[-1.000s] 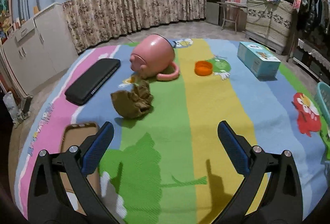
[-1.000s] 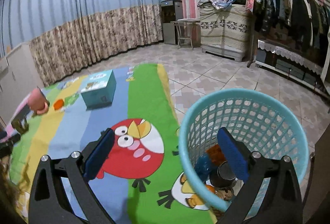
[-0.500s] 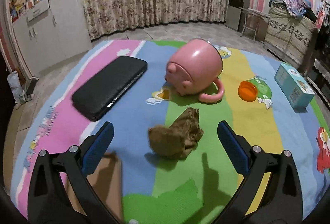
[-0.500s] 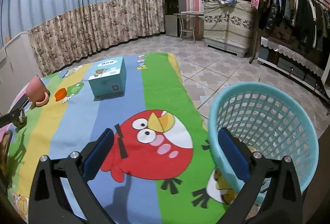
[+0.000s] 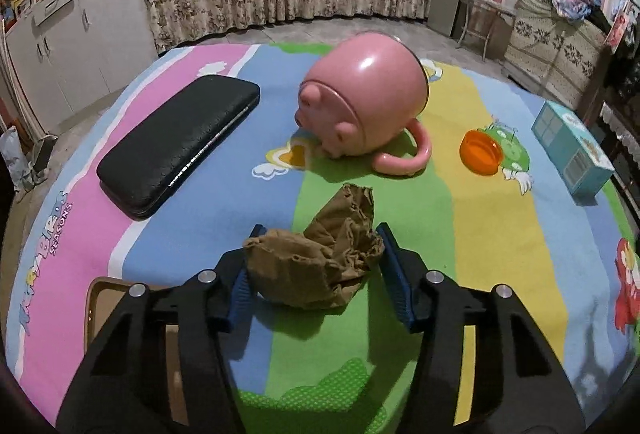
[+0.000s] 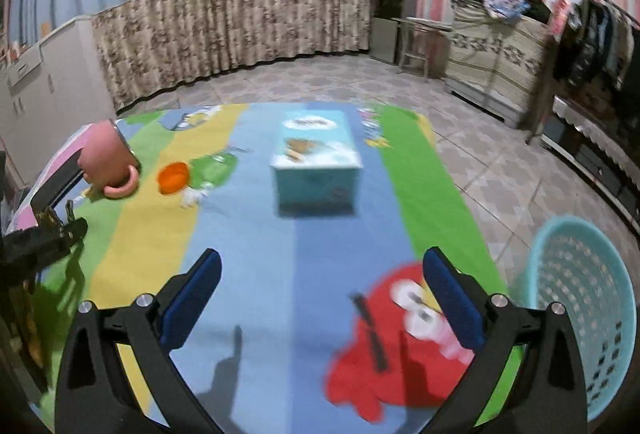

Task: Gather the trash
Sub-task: 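Close the left gripper on the brown crumpled paper, then grasp the small orange cup with the right gripper while the left holds the paper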

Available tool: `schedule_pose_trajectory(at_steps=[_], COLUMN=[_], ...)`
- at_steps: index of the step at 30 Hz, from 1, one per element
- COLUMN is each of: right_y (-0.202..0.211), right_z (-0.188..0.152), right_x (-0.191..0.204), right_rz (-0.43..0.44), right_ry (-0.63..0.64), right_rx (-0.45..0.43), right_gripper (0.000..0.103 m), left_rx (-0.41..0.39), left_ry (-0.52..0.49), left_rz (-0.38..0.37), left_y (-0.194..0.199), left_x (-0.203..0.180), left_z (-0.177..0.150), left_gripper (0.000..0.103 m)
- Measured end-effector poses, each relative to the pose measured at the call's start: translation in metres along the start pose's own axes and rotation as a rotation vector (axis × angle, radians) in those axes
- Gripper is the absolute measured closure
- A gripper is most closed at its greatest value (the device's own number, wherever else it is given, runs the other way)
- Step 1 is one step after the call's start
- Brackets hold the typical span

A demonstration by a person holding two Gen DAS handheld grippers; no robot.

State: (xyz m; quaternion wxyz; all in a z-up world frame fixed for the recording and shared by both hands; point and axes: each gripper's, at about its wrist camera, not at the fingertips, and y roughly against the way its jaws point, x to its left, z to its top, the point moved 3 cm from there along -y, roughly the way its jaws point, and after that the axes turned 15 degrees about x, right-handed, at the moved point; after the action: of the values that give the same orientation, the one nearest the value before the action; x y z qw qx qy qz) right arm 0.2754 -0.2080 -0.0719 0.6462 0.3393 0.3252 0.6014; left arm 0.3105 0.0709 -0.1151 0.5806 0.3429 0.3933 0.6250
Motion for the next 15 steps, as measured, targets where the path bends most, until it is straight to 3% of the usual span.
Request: schedule_pose_trajectory(at_steps=[10, 15], right_y=[-0.053, -0.075], right_z=[0.041, 0.053], right_x=[0.083, 0.103], right_rz=[0.038, 0.061], right_ry=[0.139, 0.179], right_rx=[0.031, 0.072], right_gripper=[0.005, 0.005], left_rx=[-0.052, -0.052], left_ry=[0.09, 0.13], left_rz=[0.049, 0.077], left_y=[0.01, 0.011], left_x=[0.015, 0.022], left_z=[-0.004, -0.005], left_gripper=[0.049, 0.049])
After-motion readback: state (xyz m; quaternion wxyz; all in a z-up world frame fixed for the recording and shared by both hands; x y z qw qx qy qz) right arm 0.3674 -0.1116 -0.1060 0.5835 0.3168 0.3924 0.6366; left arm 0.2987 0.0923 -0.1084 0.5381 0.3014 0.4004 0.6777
